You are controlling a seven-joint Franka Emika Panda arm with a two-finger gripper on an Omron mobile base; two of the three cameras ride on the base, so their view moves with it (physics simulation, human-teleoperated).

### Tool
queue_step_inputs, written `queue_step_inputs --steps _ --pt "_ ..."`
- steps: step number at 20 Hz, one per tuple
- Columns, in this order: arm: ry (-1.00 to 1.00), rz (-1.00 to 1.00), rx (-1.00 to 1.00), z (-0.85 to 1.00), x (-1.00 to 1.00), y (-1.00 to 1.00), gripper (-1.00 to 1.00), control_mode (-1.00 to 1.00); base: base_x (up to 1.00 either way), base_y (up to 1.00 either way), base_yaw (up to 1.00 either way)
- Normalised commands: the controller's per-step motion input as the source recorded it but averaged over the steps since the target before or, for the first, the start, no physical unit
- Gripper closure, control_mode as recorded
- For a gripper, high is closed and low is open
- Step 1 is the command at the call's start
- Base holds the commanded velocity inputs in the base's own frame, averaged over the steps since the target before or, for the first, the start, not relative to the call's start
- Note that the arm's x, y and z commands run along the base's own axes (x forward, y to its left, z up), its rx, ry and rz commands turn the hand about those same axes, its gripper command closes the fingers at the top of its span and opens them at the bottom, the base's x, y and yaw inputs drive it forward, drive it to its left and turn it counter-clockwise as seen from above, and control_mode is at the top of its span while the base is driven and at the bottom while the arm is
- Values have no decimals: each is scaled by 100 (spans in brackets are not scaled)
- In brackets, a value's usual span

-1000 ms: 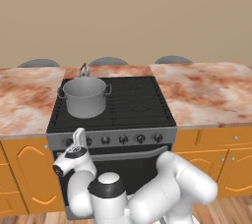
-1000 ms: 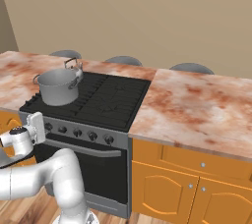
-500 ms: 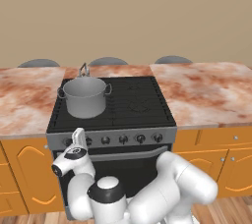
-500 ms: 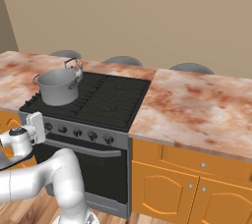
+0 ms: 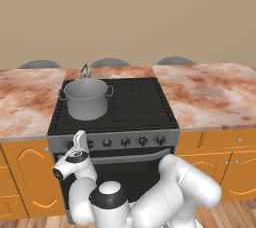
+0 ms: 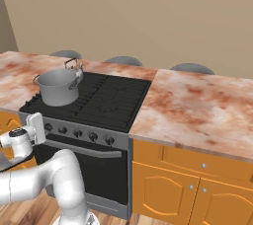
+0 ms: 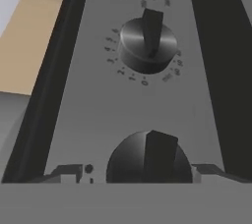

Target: Pick the kettle from the cabinet and place it on a stove burner. Then pick the pot from the counter and place it on another stove burner. Finally, turn both burners on.

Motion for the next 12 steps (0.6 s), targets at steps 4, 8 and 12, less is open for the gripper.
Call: queue_step_inputs --steps 4,8,12 --pt "0 0 0 0 -42 6 -100 -100 0 0 0" --pt "0 0 0 5 -42 11 -100 -100 0 0 0" --pt "0 0 -1 10 -43 12 -100 -100 0 0 0"
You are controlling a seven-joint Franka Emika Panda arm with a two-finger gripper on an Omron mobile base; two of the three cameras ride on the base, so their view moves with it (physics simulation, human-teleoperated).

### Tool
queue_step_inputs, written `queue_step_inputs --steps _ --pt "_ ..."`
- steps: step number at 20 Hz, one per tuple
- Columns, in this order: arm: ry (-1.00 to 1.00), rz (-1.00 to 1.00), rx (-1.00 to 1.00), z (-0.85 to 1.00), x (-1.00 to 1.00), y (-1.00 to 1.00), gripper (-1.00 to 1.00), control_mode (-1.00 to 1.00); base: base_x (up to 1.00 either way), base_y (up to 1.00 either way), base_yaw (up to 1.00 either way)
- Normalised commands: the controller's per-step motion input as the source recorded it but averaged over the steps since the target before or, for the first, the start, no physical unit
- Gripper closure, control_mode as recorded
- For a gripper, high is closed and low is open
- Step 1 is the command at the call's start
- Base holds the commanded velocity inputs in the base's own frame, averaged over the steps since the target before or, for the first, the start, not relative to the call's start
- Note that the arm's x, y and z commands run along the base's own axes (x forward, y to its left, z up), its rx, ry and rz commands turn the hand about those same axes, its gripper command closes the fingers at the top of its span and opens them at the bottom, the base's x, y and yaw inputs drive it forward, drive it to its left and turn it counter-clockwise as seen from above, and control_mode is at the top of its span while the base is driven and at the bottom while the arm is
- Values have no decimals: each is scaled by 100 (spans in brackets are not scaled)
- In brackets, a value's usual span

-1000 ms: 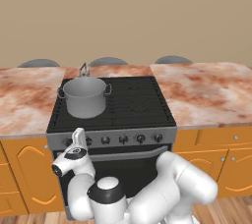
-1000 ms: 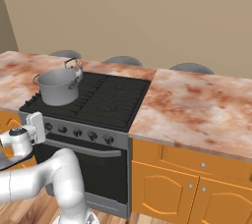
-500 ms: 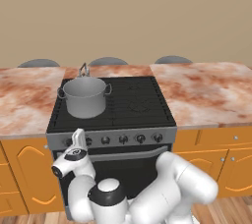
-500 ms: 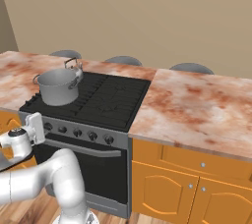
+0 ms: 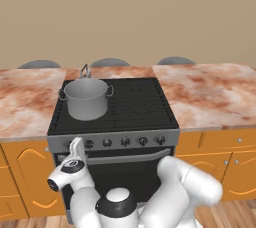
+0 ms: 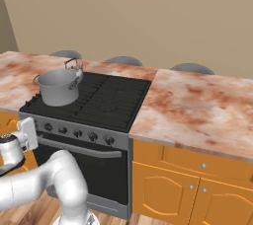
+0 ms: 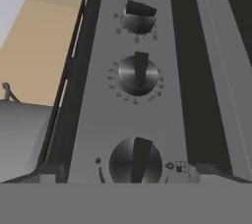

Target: Pick the kettle from the cabinet and place it on a stove burner. Then pick the pot from the counter and place it on another stove burner. Finally, turn both burners on.

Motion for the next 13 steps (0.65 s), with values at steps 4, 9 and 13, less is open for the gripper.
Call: queue_step_inputs --steps 4,9,13 --pt "0 0 -2 16 -40 13 -100 -100 0 0 0" --pt "0 0 -3 23 -40 11 -100 -100 0 0 0" --pt "0 0 -3 28 -41 6 -100 -100 0 0 0"
